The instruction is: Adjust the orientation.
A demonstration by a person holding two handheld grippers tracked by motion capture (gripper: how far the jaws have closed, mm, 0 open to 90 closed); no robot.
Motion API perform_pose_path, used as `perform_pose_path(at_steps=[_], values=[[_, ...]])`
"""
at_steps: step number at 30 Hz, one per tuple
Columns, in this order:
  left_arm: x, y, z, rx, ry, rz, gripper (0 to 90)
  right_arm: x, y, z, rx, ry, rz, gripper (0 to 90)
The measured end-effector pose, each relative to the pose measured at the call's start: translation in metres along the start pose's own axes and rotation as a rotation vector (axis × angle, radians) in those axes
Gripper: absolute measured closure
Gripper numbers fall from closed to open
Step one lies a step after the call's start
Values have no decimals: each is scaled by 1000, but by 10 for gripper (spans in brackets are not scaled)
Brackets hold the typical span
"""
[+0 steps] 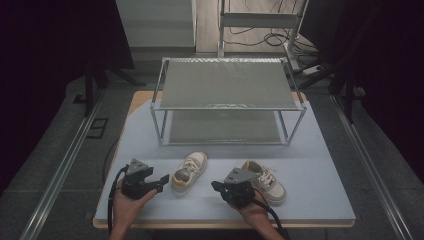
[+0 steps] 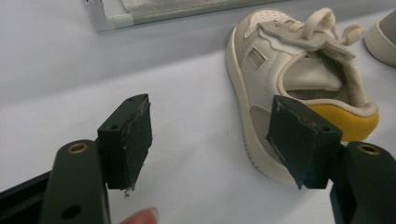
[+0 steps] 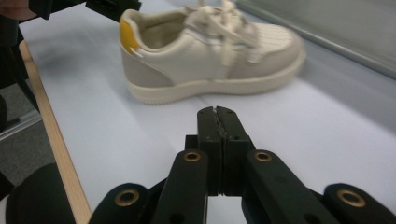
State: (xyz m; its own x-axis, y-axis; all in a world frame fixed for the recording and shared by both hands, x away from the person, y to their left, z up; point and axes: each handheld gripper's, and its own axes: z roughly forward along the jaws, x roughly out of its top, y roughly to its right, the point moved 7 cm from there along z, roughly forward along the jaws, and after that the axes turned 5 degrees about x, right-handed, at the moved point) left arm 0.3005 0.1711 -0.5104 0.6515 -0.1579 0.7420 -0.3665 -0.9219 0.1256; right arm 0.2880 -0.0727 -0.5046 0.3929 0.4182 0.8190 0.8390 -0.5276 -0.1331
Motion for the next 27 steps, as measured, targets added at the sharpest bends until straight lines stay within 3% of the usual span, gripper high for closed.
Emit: perform_pose_path(at_steps=[10, 16, 22, 27], values=[[1, -2, -2, -5, 7, -4, 299, -11, 19, -50, -90, 53, 41, 890], [0, -5, -3, -1, 5, -11, 297, -41, 32, -80, -149, 55, 96, 888], [-1, 0, 2, -9, -7, 0, 296, -67, 44, -102, -164, 56, 170, 892], [-3, 1, 5, -10, -18, 7, 294, -78, 48, -114, -182, 58, 192, 894]])
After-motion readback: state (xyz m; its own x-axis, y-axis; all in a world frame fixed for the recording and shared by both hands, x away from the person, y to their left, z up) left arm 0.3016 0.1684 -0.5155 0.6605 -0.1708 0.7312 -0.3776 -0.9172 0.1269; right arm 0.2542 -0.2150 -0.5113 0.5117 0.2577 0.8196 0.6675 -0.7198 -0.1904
